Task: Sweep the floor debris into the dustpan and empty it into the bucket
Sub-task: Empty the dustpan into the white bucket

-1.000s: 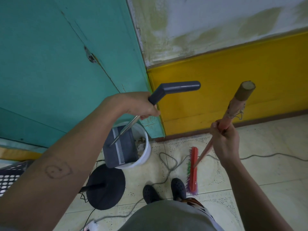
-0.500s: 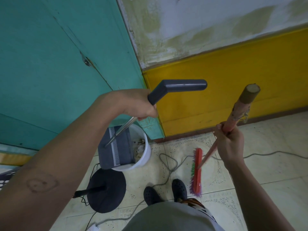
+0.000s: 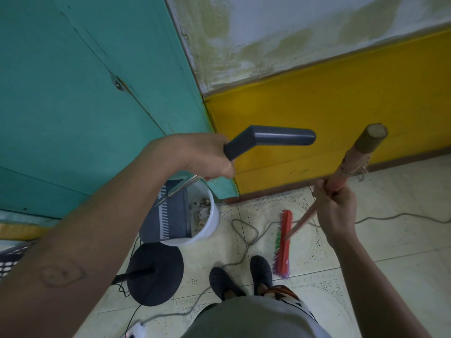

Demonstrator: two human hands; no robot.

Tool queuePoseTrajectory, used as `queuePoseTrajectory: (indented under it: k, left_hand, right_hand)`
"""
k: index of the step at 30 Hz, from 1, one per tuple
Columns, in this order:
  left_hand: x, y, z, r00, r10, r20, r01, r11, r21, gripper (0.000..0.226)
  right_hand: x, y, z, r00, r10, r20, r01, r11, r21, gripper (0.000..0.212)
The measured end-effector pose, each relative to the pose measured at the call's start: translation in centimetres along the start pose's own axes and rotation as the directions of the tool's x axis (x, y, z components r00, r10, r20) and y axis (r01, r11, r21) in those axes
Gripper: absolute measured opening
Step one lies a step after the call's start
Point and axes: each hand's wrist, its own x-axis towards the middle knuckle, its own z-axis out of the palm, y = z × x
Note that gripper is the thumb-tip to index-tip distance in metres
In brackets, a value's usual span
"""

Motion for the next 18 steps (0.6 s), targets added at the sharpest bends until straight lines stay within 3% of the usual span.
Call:
queuePoseTrajectory:
  k: [6, 18]
  left_hand:
    - [3.2, -1.3, 4.9, 0.988, -0.033, 0.152, 0.04, 0.998, -0.041, 0.04]
    - [3.3, -1.1, 2.5, 0.997, -0.023, 0.071, 0.024, 1.0, -0.004, 0.04]
  right_hand:
    - [-0.4, 0.7, -0.2, 0.998, 0.056, 0.006, -0.056, 0.998, 0.021, 0.022]
    - [-0.6, 1.2, -0.5, 0.998, 0.066, -0.012, -0.066, 0.998, 0.0, 0.022]
